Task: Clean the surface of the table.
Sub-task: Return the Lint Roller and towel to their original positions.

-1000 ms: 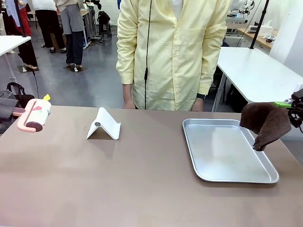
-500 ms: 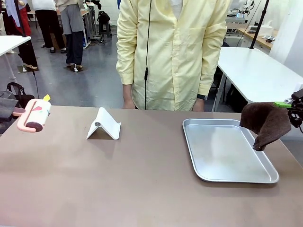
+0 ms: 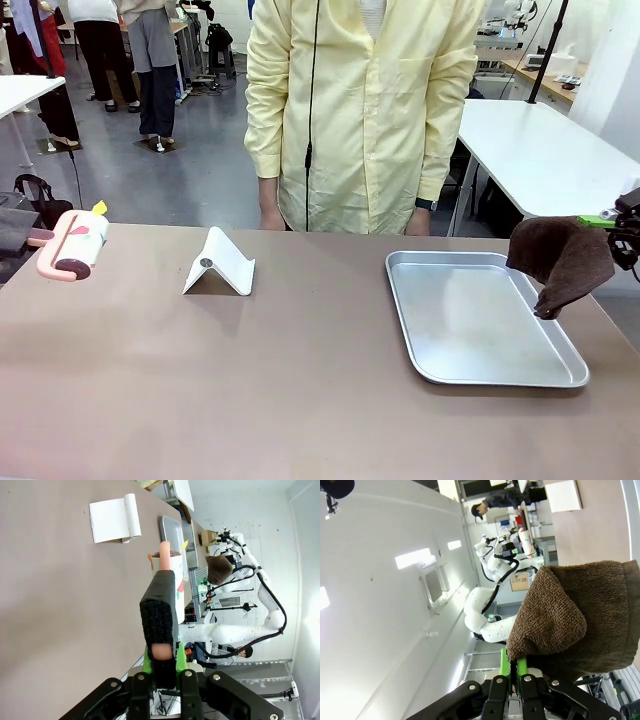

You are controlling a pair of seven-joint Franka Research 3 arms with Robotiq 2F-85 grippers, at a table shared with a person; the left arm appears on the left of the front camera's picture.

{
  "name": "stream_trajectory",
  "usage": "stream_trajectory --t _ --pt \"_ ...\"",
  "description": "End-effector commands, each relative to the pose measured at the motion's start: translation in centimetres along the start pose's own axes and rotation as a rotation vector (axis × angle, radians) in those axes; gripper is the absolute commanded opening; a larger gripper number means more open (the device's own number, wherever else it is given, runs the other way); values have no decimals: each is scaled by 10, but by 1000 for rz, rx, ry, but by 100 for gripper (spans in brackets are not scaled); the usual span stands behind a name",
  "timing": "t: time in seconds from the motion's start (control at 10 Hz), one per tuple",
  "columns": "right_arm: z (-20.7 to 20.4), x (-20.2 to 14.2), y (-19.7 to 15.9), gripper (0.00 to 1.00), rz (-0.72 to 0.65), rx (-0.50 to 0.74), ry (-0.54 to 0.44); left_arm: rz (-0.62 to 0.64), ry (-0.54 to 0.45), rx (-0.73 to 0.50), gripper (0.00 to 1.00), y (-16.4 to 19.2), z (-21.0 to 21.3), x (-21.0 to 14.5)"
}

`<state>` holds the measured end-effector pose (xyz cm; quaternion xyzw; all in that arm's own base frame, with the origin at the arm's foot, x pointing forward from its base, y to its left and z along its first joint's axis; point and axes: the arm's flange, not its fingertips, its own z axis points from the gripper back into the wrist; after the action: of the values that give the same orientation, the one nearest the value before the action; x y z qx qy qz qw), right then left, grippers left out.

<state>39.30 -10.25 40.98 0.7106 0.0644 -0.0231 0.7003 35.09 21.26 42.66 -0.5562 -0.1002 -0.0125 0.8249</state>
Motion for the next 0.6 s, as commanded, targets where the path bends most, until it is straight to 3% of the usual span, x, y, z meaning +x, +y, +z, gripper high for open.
stream_trajectory --t 0.0,0.2,0.3,0.5 --pt "-37 -1 6 5 36 -3 30 1 58 28 20 -29 -25 21" --pt "-100 12 5 5 60 -50 93 -60 88 89 20 -63 -59 44" --pt "-132 19 5 5 72 -49 71 -55 121 118 20 -76 -80 56" --pt "-209 28 -1 5 103 -49 66 29 150 167 20 -102 -128 87"
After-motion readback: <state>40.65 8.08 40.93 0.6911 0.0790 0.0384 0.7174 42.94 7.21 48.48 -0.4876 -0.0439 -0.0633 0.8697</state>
